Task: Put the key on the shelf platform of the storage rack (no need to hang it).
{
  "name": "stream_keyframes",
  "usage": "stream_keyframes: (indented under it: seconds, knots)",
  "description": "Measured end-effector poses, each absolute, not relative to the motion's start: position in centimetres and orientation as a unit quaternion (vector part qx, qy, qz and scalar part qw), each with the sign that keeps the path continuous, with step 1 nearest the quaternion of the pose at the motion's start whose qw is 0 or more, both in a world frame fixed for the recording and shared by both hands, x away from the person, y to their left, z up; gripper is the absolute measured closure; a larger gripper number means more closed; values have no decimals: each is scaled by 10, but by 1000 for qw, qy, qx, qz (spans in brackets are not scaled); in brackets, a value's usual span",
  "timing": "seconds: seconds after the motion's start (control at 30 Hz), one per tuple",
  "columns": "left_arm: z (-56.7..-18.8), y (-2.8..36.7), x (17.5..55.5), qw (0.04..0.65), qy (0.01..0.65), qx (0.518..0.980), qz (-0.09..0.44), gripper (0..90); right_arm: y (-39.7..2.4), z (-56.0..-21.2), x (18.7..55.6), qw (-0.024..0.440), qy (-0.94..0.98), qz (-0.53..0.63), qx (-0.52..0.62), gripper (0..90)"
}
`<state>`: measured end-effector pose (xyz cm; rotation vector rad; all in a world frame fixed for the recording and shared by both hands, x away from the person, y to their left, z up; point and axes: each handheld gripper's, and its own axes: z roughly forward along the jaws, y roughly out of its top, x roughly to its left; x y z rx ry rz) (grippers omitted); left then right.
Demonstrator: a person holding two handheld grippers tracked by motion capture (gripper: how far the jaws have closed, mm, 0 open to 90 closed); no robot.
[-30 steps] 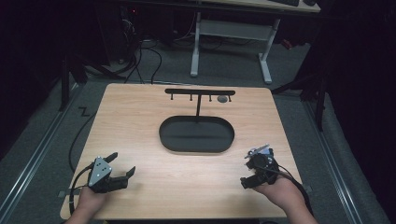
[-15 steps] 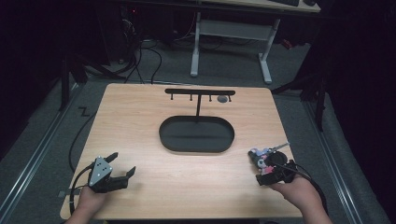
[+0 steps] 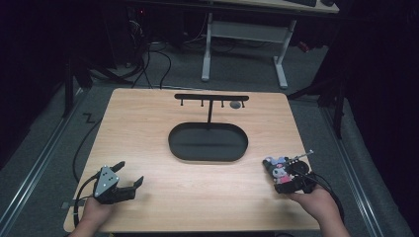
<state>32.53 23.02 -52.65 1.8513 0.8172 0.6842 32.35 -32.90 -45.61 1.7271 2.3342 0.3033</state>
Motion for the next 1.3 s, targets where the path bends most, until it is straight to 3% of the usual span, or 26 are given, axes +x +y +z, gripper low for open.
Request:
stream_keyframes:
  seconds: [0.27,0.67,0.83,1.3]
  knots:
    - [-527,230,325,482,335,759,281,154,-331,-470,327,111,784,98,602,198]
    - [-526,230,325,482,334,760,281,154,-336,-481,329,98,769,109,623,323]
    - [-527,230,325,482,334,759,281,154,-337,-483,328,98,767,117,623,446]
    - [-527,230,325,482,334,760,280,154,-335,-464,327,100,769,122,620,472]
